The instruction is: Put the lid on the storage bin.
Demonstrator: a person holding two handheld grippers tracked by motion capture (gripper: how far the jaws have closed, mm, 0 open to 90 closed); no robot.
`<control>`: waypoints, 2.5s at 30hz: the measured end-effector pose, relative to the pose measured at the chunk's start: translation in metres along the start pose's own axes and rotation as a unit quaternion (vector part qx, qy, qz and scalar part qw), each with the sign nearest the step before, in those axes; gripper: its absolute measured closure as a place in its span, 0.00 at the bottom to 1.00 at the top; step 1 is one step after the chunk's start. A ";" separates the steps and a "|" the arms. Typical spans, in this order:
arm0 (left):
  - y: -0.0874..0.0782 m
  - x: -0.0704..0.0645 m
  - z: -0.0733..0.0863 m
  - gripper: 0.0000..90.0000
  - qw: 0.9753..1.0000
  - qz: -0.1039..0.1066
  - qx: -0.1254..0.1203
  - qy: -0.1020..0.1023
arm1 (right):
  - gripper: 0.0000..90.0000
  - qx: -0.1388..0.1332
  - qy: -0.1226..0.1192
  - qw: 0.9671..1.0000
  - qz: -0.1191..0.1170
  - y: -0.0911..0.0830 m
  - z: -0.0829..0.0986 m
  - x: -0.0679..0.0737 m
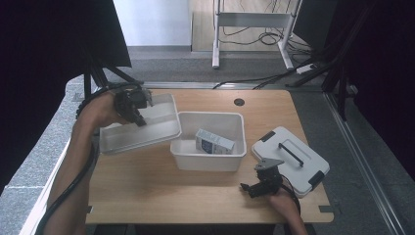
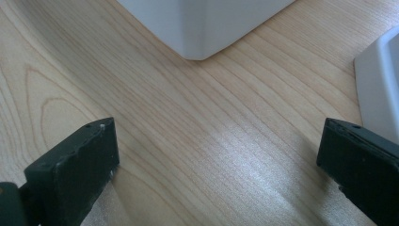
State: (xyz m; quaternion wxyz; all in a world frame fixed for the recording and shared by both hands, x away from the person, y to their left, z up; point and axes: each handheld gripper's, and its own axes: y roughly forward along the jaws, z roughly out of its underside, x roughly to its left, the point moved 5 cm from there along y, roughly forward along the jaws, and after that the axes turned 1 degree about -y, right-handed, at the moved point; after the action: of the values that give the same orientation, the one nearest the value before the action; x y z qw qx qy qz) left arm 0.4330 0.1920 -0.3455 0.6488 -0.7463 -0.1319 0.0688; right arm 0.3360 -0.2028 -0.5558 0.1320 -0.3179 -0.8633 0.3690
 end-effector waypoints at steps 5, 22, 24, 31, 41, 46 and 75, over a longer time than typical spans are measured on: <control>0.001 -0.005 -0.034 0.99 1.000 0.001 -0.002 0.027 | 0.00 0.000 0.001 1.000 0.000 0.000 0.000 0.000; 0.029 -0.026 -0.135 0.99 0.994 -0.003 -0.001 0.109 | 0.00 0.000 -0.001 1.000 0.000 0.000 0.000 0.000; 0.034 -0.028 -0.144 0.99 0.993 -0.004 -0.003 0.117 | 0.00 0.000 -0.001 1.000 0.000 0.000 0.000 0.000; 0.055 -0.035 -0.171 0.99 0.991 -0.006 0.003 0.133 | 0.00 0.000 -0.001 1.000 0.001 0.000 0.000 0.000; 0.085 -0.041 -0.184 0.99 0.990 0.006 0.026 0.135 | 0.00 0.000 -0.001 1.000 0.001 0.000 0.000 0.000; 0.096 -0.040 -0.182 0.99 0.992 0.019 0.014 0.123 | 0.00 0.000 0.001 1.000 0.001 0.000 0.000 0.000; 0.047 -0.032 -0.092 0.09 0.970 -0.046 -0.231 -0.059 | 0.09 0.014 -0.006 1.000 -0.013 -0.035 -0.034 -0.020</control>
State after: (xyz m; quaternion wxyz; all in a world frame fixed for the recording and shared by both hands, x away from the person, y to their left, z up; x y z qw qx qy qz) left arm 0.4325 0.0890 -0.3807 0.4526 -0.8636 -0.2165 0.0507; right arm 0.3512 -0.2153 -0.5074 0.1357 -0.3028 -0.8628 0.3815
